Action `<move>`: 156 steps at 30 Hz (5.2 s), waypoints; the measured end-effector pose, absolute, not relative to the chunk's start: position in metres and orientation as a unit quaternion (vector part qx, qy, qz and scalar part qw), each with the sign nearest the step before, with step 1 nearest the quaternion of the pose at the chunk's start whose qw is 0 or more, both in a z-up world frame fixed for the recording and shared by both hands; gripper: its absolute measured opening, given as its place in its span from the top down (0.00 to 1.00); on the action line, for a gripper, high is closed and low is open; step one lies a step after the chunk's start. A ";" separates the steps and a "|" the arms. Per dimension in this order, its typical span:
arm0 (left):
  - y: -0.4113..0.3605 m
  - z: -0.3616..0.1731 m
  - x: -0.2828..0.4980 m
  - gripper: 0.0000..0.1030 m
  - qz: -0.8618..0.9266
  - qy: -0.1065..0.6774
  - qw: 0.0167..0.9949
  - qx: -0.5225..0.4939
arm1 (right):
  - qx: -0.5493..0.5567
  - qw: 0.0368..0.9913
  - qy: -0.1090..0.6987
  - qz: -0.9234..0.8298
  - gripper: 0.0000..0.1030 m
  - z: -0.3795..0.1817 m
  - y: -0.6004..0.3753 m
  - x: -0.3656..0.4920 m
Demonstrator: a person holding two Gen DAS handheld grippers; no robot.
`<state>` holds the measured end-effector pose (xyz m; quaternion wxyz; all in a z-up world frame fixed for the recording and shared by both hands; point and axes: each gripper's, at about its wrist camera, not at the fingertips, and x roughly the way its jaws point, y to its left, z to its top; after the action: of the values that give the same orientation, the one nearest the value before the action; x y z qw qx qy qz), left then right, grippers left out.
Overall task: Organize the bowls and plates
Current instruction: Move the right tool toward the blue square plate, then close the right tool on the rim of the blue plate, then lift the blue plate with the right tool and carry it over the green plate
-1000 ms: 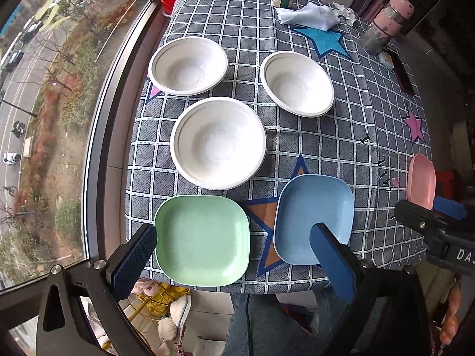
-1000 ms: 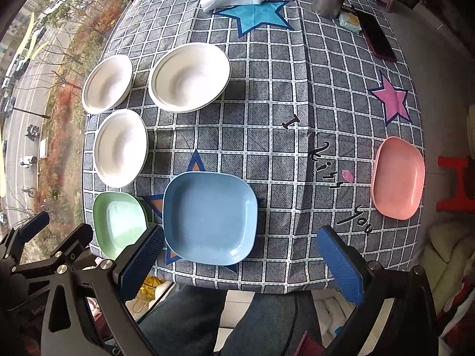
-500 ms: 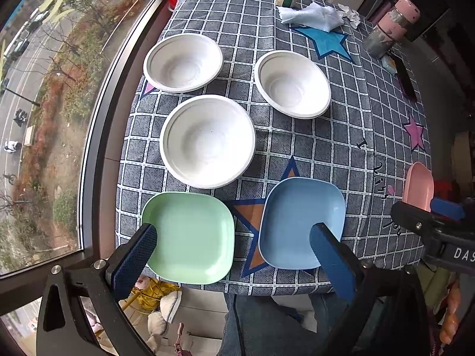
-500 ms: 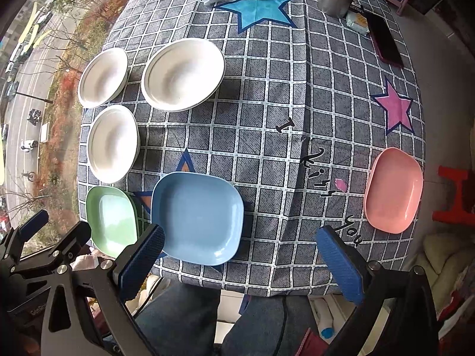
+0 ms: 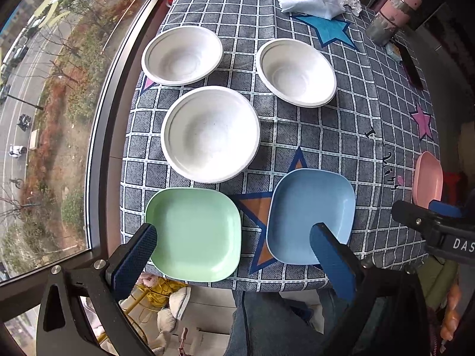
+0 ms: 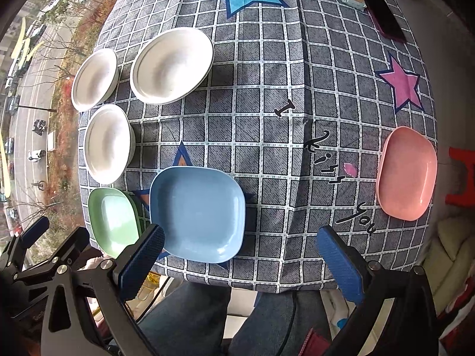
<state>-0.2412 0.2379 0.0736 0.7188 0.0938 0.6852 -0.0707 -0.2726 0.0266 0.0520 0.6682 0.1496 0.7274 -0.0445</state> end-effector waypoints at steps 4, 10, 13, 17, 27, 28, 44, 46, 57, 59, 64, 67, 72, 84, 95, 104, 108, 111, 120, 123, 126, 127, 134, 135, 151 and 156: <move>0.245 0.051 -0.240 0.00 -0.059 0.704 0.699 0.111 | 0.164 0.640 0.748 -0.058 0.00 0.023 0.024 -0.286; 0.241 0.015 -0.239 0.00 -0.050 0.713 0.684 0.150 | 0.159 0.610 0.772 -0.084 0.00 -0.027 0.025 -0.302; 0.231 0.003 -0.240 0.00 -0.060 0.709 0.683 0.166 | 0.138 0.608 0.776 -0.093 0.00 -0.049 0.031 -0.305; 0.213 -0.010 -0.245 0.00 -0.082 0.699 0.687 0.178 | 0.127 0.609 0.777 -0.096 0.00 -0.073 0.038 -0.310; 0.173 -0.041 -0.261 0.00 -0.105 0.705 0.674 0.194 | 0.109 0.603 0.780 -0.126 0.00 -0.087 0.011 -0.347; 0.169 -0.044 -0.263 0.00 -0.108 0.705 0.673 0.198 | 0.108 0.602 0.780 -0.133 0.00 -0.086 0.005 -0.353; 0.165 -0.090 -0.295 0.00 -0.106 0.726 0.657 0.173 | 0.110 0.634 0.762 -0.073 0.00 -0.085 -0.035 -0.383; 0.165 -0.096 -0.301 0.00 -0.110 0.724 0.661 0.166 | 0.103 0.640 0.759 -0.061 0.00 -0.081 -0.029 -0.383; 0.177 -0.105 -0.297 0.00 -0.095 0.748 0.650 0.098 | 0.106 0.642 0.757 -0.054 0.00 -0.092 -0.019 -0.362; 0.180 -0.109 -0.297 0.00 -0.088 0.757 0.641 0.094 | 0.108 0.639 0.760 -0.051 0.00 -0.099 -0.025 -0.347; 0.171 -0.109 -0.287 0.07 -0.098 0.757 0.638 0.106 | 0.120 0.636 0.760 -0.063 0.05 -0.099 -0.032 -0.339; 0.154 -0.105 -0.292 0.21 -0.128 0.742 0.642 0.144 | 0.110 0.645 0.755 -0.048 0.27 -0.087 -0.023 -0.340; 0.131 -0.109 -0.306 0.52 -0.181 0.731 0.633 0.179 | 0.111 0.644 0.757 -0.013 0.68 -0.080 -0.006 -0.338; 0.132 -0.111 -0.339 0.57 -0.200 0.734 0.614 0.210 | 0.145 0.619 0.771 -0.015 0.72 -0.084 0.000 -0.353; 0.180 -0.080 -0.350 0.57 -0.185 0.722 0.642 0.180 | 0.129 0.622 0.772 0.006 0.72 -0.062 0.045 -0.349; 0.216 -0.050 -0.344 0.57 -0.174 0.701 0.674 0.158 | 0.099 0.637 0.764 0.018 0.72 -0.031 0.084 -0.324; 0.233 -0.036 -0.343 0.57 -0.167 0.694 0.685 0.146 | 0.084 0.644 0.760 0.027 0.72 -0.020 0.104 -0.314; 0.248 -0.030 -0.340 0.57 -0.161 0.692 0.690 0.139 | 0.073 0.647 0.758 0.037 0.72 -0.005 0.122 -0.311; 0.284 -0.024 -0.311 0.57 -0.133 0.686 0.704 0.123 | 0.049 0.652 0.753 0.069 0.72 0.018 0.186 -0.300; 0.299 -0.026 -0.310 0.57 -0.117 0.690 0.706 0.111 | 0.042 0.651 0.753 0.082 0.72 0.021 0.211 -0.296; 0.302 -0.034 -0.311 0.57 -0.102 0.688 0.711 0.104 | 0.038 0.650 0.753 0.095 0.72 0.023 0.239 -0.293; 0.305 -0.033 -0.313 0.57 -0.096 0.687 0.713 0.103 | 0.038 0.649 0.753 0.100 0.72 0.023 0.249 -0.293; 0.340 -0.024 -0.323 0.57 -0.062 0.689 0.714 0.109 | 0.042 0.631 0.763 0.136 0.72 0.007 0.317 -0.299; 0.345 -0.023 -0.323 0.57 -0.058 0.688 0.715 0.111 | 0.044 0.629 0.764 0.140 0.72 0.007 0.325 -0.297; 0.403 -0.035 -0.306 0.23 0.008 0.685 0.721 0.103 | 0.104 0.594 0.784 0.143 0.51 -0.078 0.416 -0.276; 0.423 -0.034 -0.302 0.22 0.025 0.693 0.718 0.068 | 0.132 0.615 0.770 0.109 0.23 -0.077 0.408 -0.261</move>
<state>-0.3018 0.4229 -0.0336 0.7177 0.0679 0.6926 0.0249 -0.2609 0.4081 -0.0768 0.6146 0.1319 0.7701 0.1087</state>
